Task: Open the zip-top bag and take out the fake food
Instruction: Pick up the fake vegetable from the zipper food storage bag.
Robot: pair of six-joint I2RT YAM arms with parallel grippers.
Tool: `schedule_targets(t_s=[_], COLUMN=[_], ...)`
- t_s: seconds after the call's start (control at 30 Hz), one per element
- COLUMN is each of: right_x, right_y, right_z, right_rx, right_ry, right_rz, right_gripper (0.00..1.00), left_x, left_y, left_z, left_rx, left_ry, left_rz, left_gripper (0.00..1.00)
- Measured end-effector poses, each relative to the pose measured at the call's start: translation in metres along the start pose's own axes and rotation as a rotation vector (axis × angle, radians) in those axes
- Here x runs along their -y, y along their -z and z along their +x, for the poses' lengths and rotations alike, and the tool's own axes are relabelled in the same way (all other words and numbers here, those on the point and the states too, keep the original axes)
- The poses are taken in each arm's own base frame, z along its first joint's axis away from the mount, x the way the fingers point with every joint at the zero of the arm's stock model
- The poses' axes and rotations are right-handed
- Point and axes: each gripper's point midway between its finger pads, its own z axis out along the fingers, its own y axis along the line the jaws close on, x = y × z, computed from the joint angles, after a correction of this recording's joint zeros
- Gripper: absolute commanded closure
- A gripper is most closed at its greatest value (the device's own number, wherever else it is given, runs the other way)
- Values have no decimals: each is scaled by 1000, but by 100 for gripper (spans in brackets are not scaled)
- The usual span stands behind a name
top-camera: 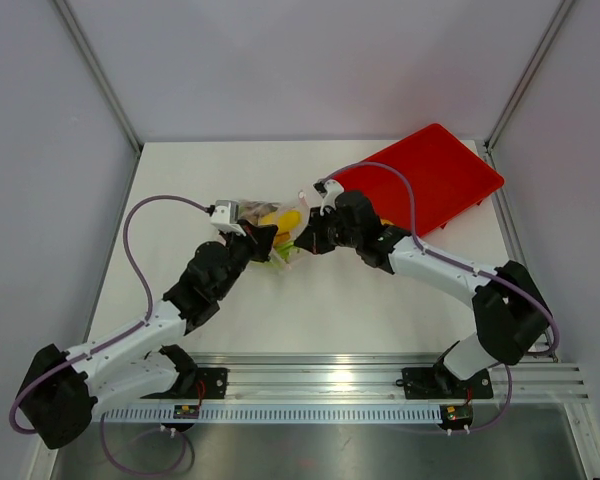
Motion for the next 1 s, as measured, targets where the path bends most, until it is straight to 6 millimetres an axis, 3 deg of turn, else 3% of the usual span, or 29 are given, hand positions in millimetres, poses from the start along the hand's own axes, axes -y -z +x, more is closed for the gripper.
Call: schedule_targets(t_s=[0.2, 0.5, 0.73, 1.0], right_x=[2, 2, 7, 14], right_y=[22, 56, 53, 44], right_z=[-12, -47, -44, -36], right_rx=[67, 192, 179, 149], right_ry=[5, 13, 7, -3], right_rz=[12, 20, 33, 47], right_gripper=[100, 100, 100, 100], left_x=[-3, -7, -2, 32], left_y=[-3, -8, -10, 0], left_z=[8, 17, 25, 2], left_rx=[-26, -45, -75, -24], left_ry=[-25, -49, -51, -18], left_rz=[-6, -15, 17, 175], left_gripper=[100, 100, 100, 98])
